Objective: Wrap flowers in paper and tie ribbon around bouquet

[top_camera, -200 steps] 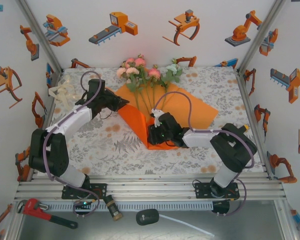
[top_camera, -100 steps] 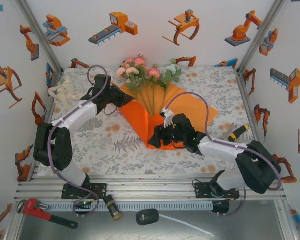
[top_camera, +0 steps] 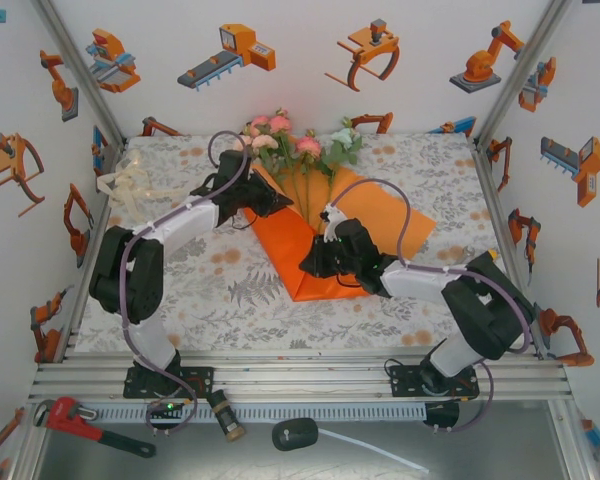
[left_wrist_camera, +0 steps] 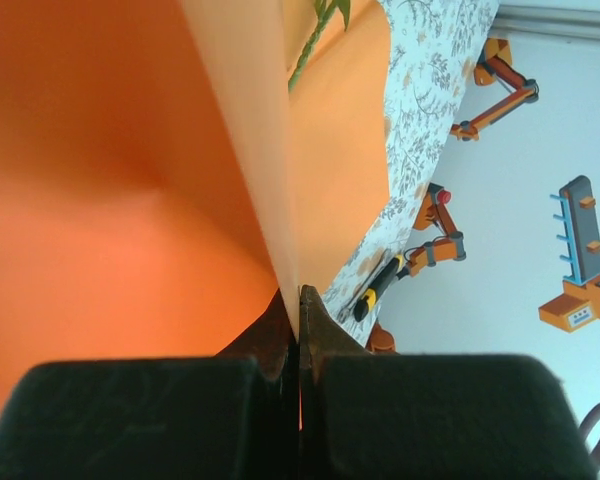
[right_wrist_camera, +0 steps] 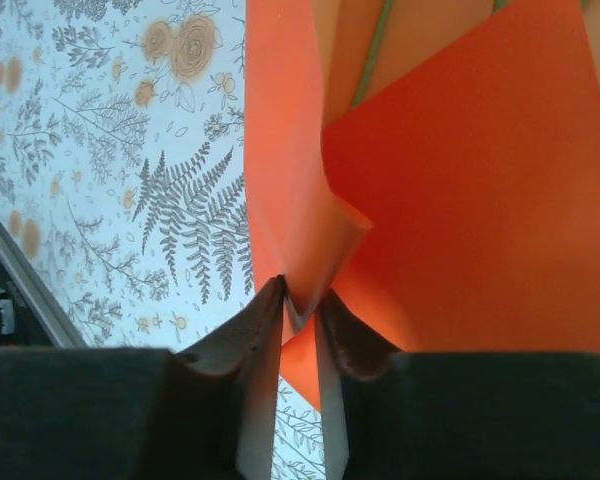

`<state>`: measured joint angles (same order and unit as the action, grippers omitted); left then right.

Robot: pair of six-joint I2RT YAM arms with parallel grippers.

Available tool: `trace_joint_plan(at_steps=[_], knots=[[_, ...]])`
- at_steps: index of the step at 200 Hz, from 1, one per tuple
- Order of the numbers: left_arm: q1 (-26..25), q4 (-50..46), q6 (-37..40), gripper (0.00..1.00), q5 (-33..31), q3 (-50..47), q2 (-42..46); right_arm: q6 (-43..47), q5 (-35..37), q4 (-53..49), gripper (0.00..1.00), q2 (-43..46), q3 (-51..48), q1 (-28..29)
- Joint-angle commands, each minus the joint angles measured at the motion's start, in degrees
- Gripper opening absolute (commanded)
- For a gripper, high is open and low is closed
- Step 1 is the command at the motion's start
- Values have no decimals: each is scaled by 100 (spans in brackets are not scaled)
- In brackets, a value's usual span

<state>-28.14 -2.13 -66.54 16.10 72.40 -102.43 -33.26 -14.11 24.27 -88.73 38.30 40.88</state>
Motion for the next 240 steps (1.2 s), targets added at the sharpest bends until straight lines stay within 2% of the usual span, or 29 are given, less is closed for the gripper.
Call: trace_joint_plan(at_steps=[1, 7, 14, 44, 61, 90, 109, 123, 146, 164, 185, 197, 224, 240], knots=[[-2, 62, 213, 13, -41, 130, -19, -245, 374, 333, 10, -132, -185, -58], [8, 65, 274, 23, -66, 141, 1, -327, 484, 333, 6, -160, -236, -65], [30, 57, 355, 29, -86, 151, 46, -417, 578, 337, 5, -184, -284, -87], [132, -5, 1060, 46, -487, 72, 547, -621, 866, 219, 4, -223, -368, -98], [170, -234, 1577, 53, -1079, -59, 868, -745, 1106, -20, 5, -208, -368, -98], [194, -842, 2117, 53, -2247, -322, 1064, -993, 1401, -398, 9, -197, -341, -98], [228, -827, 2134, 53, -2529, -593, 988, -1173, 1336, -402, 13, -230, -370, -98], [251, -776, 2067, 53, -2477, -650, 815, -1200, 1249, -368, 20, -259, -377, -98], [262, -741, 2009, 50, -2278, -505, 411, -1210, 1299, -418, 21, -166, -414, -98], [264, -679, 2005, 47, -2062, -322, 75, -1201, 1356, -398, 17, -21, -480, -98], [252, -572, 2015, 46, -1794, -105, -296, -1194, 1207, -182, 5, 31, -565, -98], [250, -504, 2014, 46, -1644, 5, -449, -1323, 1143, -3, 2, 37, -649, -98], [244, -472, 2027, 43, -1656, 140, -638, -1765, 1242, 199, 0, 78, -859, -89], [245, -559, 2079, 42, -1713, 209, -713, -1950, 1347, 36, 4, 129, -895, -74]])
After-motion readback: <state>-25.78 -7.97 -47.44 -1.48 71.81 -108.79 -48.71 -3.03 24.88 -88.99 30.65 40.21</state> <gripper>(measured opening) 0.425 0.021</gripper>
